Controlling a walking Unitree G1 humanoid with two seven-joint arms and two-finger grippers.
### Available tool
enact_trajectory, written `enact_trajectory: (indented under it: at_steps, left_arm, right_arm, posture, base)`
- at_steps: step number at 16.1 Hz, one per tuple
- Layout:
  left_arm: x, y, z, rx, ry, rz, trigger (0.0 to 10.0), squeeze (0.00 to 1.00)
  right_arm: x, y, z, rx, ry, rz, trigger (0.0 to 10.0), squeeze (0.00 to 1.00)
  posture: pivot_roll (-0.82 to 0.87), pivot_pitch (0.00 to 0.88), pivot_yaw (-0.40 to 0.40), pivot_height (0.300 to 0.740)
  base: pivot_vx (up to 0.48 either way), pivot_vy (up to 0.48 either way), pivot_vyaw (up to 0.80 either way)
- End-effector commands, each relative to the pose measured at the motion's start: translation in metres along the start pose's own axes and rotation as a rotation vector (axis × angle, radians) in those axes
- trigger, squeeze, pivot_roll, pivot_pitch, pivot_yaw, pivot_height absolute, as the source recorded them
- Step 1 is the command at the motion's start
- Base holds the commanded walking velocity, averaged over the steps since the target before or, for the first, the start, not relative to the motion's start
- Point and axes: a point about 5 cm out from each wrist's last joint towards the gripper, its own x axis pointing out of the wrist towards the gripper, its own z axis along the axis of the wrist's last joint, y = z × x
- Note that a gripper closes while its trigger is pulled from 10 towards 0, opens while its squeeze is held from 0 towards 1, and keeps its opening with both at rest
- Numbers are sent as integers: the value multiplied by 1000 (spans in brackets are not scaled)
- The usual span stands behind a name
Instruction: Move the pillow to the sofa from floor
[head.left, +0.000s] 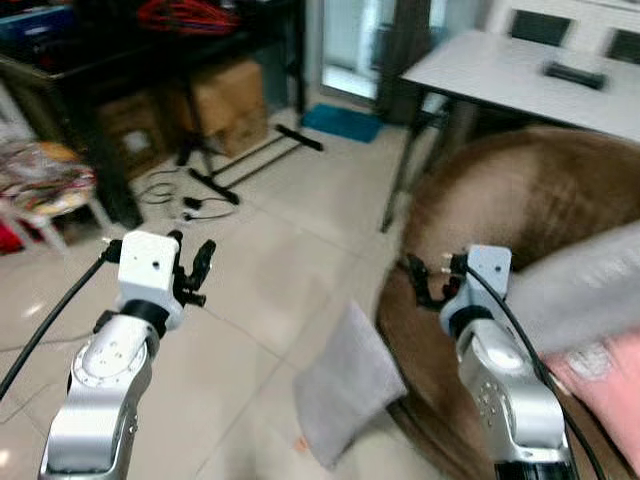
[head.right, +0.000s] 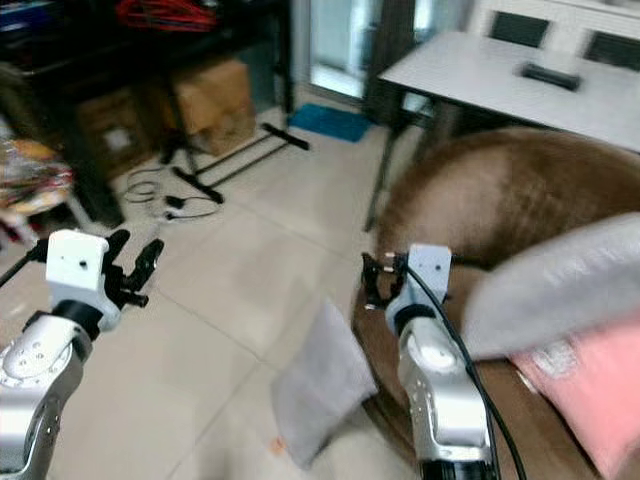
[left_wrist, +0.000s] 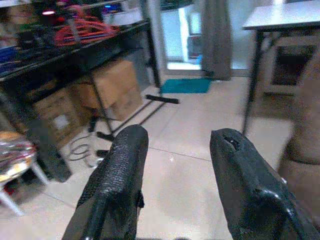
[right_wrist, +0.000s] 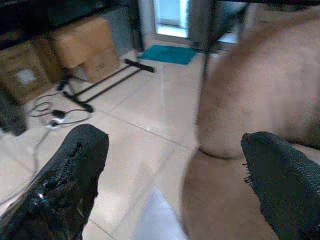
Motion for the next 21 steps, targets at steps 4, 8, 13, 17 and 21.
enact_trajectory:
  at_steps: [4, 8, 13, 17, 21]
  left_arm:
    - [0, 6, 1, 27, 2, 7, 10000, 0]
    - [1, 5, 2, 55, -11, 9, 10000, 0]
    - [1, 6, 3, 108, -31, 2, 10000, 0]
    - [-2, 9, 3, 178, -76, 7, 10000, 0]
    - [-8, 9, 0, 179, -119, -12, 10000, 0]
  right_arm:
    - [0, 11, 1, -26, 5, 62, 10000, 0]
    - [1, 5, 1, 8, -7, 18, 10000, 0]
    - [1, -1, 1, 13, -12, 3, 10000, 0]
    - [1, -7, -1, 27, -48, -47, 10000, 0]
    - [-2, -12, -8, 55, -77, -61, 10000, 0]
  posture:
    - [119, 0, -9, 740]
    - [118, 0, -7, 740]
    - [115, 0, -8, 717]
    - [116, 0, -11, 679]
    - [112, 0, -9, 631]
  base:
    - [358, 0, 0]
    - [222, 0, 200]
    - [0, 0, 0]
    - [0, 0, 0]
    - [0, 0, 0]
